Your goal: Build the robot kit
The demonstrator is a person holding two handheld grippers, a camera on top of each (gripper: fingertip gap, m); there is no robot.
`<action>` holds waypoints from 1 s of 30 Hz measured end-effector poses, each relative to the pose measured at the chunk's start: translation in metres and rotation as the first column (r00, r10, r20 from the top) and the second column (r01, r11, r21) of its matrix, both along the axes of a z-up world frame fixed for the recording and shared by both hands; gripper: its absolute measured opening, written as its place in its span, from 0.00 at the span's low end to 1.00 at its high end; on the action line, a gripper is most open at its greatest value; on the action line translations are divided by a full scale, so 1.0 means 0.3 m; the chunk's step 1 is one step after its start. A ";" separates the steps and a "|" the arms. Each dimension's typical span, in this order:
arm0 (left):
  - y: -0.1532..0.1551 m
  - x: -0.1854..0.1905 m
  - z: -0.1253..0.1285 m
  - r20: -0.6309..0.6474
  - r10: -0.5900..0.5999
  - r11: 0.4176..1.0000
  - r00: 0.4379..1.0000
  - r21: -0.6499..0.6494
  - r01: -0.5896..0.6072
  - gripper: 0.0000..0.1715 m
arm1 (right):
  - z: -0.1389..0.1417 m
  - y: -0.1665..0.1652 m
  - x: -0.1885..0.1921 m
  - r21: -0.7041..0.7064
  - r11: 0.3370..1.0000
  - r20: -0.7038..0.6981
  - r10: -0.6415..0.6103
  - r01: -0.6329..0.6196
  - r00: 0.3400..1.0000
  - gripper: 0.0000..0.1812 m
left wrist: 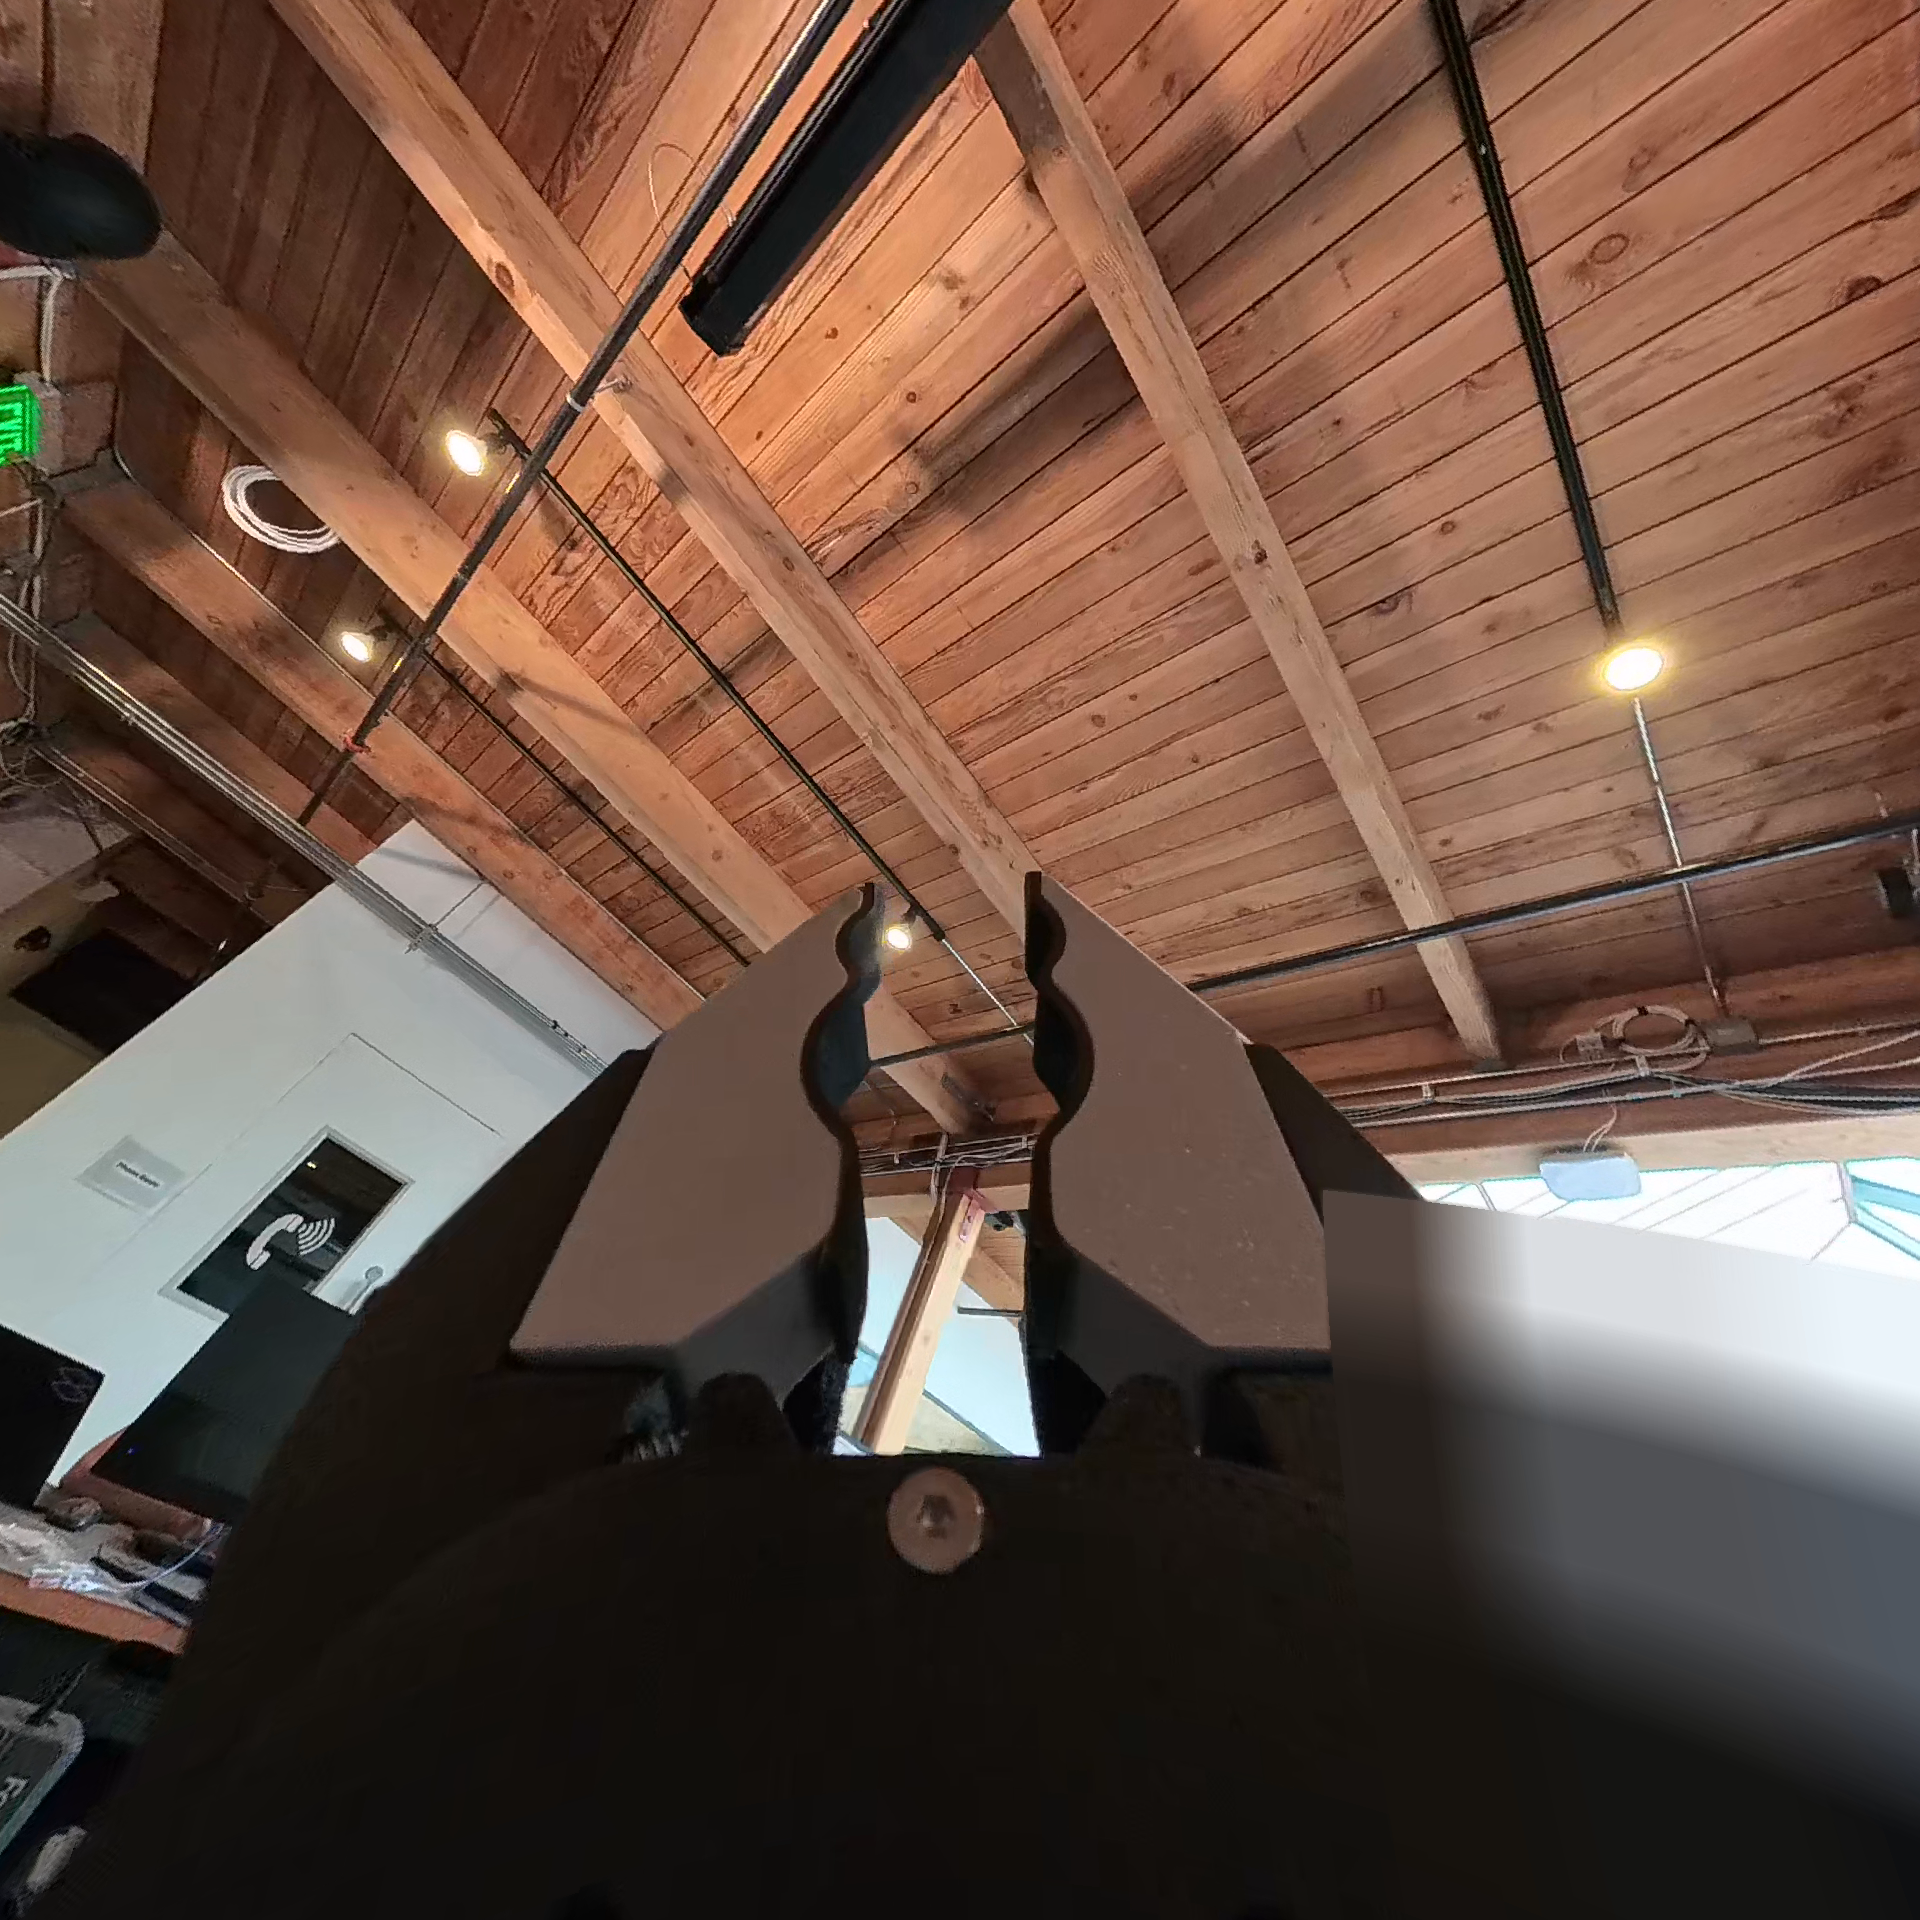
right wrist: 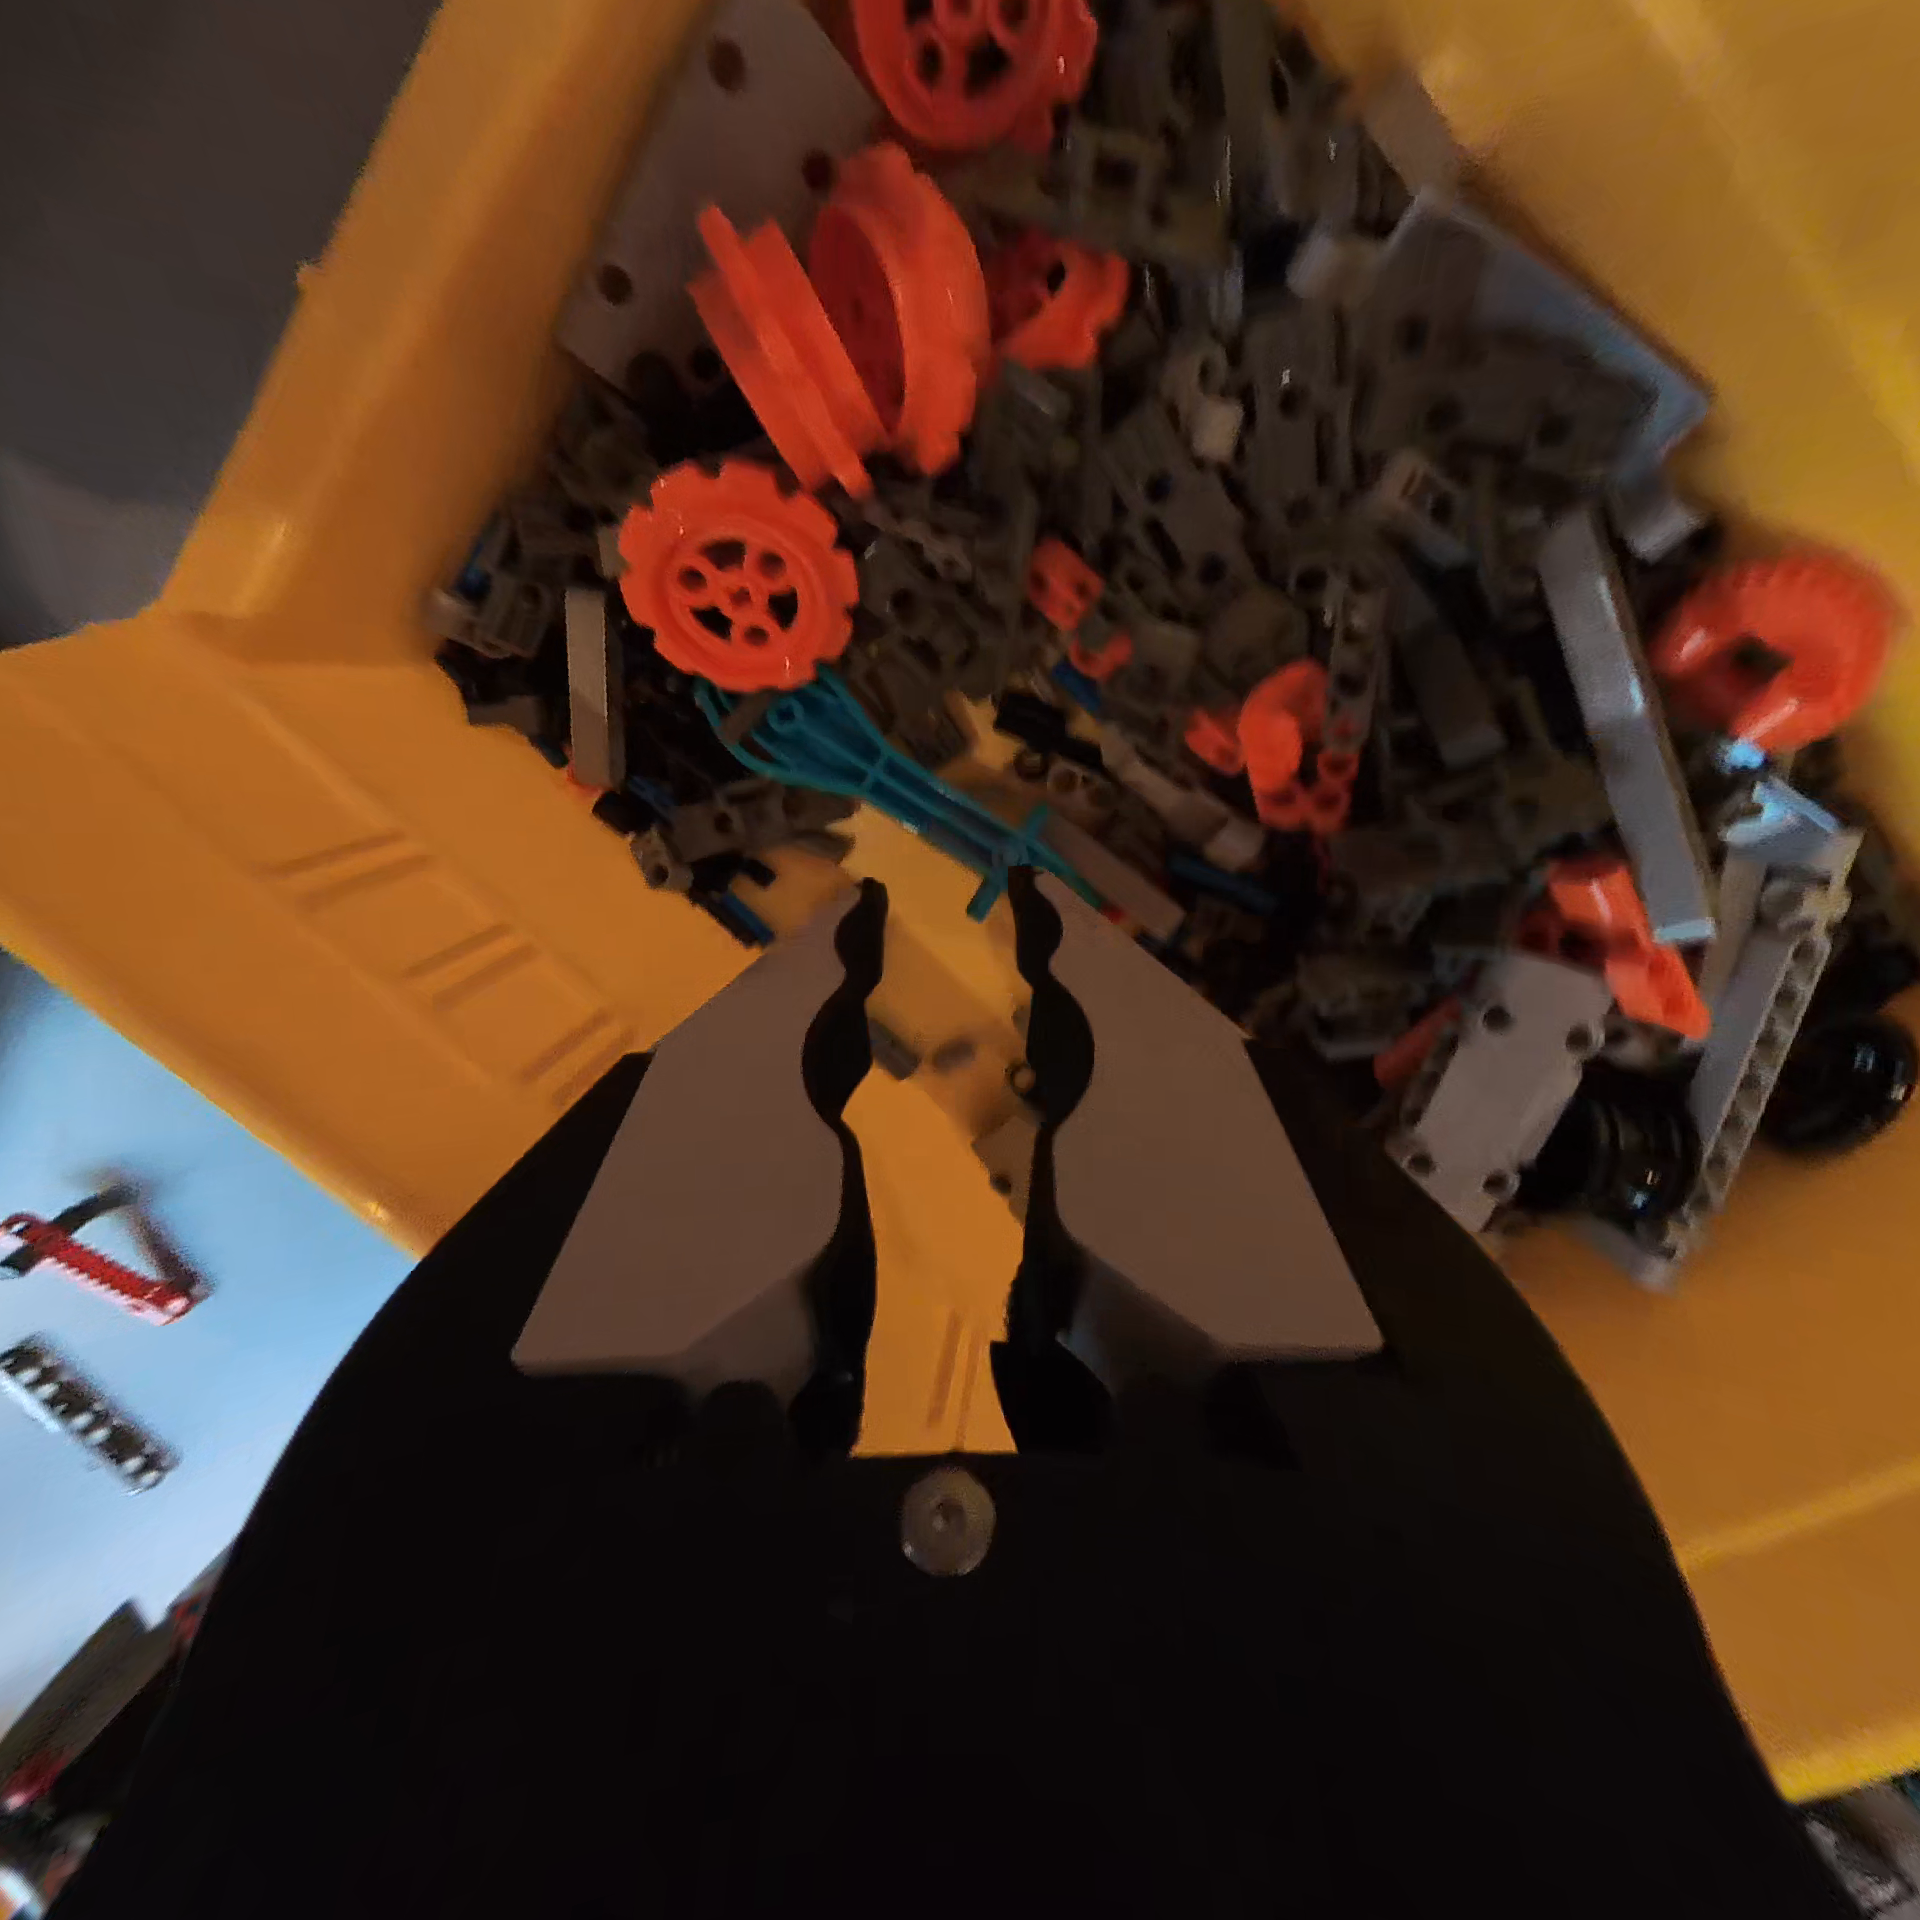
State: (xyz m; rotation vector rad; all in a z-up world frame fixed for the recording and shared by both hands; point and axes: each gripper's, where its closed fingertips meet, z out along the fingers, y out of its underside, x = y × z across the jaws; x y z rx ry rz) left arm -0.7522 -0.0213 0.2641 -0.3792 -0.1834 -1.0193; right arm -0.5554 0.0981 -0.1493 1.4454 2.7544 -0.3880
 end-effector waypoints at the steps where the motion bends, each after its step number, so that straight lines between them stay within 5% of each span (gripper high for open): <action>1: 0.000 -0.002 -0.001 0.003 0.002 1.000 1.000 0.000 -0.002 0.15 | -0.006 -0.006 -0.016 -0.001 1.000 -0.010 0.013 -0.013 1.000 0.14; 12: 0.009 0.005 -0.001 -0.005 -0.006 1.000 1.000 -0.004 0.006 0.15 | -0.051 -0.006 -0.041 0.011 1.000 0.072 -0.009 0.008 0.997 0.11; 16: 0.013 0.010 0.000 -0.009 -0.010 1.000 1.000 -0.006 0.010 0.14 | 0.003 0.021 0.026 0.018 0.998 0.113 0.057 -0.060 0.992 0.06; 19: 0.015 0.017 0.001 -0.015 -0.012 1.000 1.000 -0.007 0.012 0.14 | 0.001 0.033 0.132 -0.030 0.996 0.288 0.091 -0.086 0.953 0.06; 30: 0.022 0.025 0.002 -0.027 -0.018 1.000 0.999 -0.009 0.018 0.14 | -0.063 0.026 0.160 -0.009 0.928 0.362 0.351 -0.373 0.863 0.08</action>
